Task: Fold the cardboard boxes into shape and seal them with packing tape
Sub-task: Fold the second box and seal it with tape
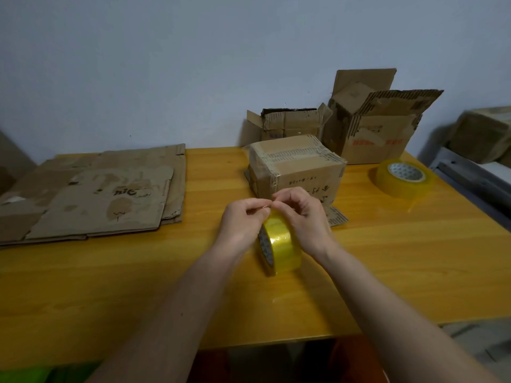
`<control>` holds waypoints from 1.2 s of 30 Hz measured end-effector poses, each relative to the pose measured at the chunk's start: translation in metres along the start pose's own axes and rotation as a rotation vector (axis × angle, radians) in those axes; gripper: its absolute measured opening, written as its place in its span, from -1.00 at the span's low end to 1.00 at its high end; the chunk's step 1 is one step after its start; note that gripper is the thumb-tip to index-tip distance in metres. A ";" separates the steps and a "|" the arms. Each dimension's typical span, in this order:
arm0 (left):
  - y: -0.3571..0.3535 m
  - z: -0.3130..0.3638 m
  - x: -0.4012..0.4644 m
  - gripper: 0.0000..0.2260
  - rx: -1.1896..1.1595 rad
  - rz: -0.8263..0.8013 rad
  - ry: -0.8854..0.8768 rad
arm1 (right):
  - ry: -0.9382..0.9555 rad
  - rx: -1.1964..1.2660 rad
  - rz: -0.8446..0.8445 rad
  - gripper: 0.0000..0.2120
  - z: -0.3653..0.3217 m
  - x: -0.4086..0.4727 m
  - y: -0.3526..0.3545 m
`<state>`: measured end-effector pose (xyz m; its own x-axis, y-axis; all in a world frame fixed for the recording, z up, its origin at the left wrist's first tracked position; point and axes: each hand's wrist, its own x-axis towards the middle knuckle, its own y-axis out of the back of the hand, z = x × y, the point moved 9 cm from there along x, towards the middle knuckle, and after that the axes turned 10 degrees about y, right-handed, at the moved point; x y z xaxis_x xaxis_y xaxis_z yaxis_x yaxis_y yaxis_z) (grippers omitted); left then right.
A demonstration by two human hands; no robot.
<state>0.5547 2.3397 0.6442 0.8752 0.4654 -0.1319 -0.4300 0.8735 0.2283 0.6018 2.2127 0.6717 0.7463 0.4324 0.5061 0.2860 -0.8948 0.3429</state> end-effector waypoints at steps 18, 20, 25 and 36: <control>0.020 0.005 -0.010 -0.92 0.293 0.321 -0.120 | -0.388 0.033 -0.323 -0.39 0.029 -0.027 -0.013; 0.018 0.006 -0.008 -0.92 0.235 0.301 -0.115 | -0.422 0.113 -0.427 -0.55 0.027 -0.034 -0.014; -0.005 0.034 -0.002 -0.84 0.052 0.137 -0.221 | -0.284 -0.061 -0.327 -0.55 0.009 -0.022 0.035; -0.066 0.026 0.013 -0.90 0.287 0.140 -0.196 | -0.304 -0.936 -0.357 -0.46 0.061 -0.047 0.132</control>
<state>0.5998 2.2848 0.6522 0.8500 0.5170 0.1008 -0.4934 0.7145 0.4961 0.6414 2.0673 0.6455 0.8667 0.4923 0.0796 0.0361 -0.2211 0.9746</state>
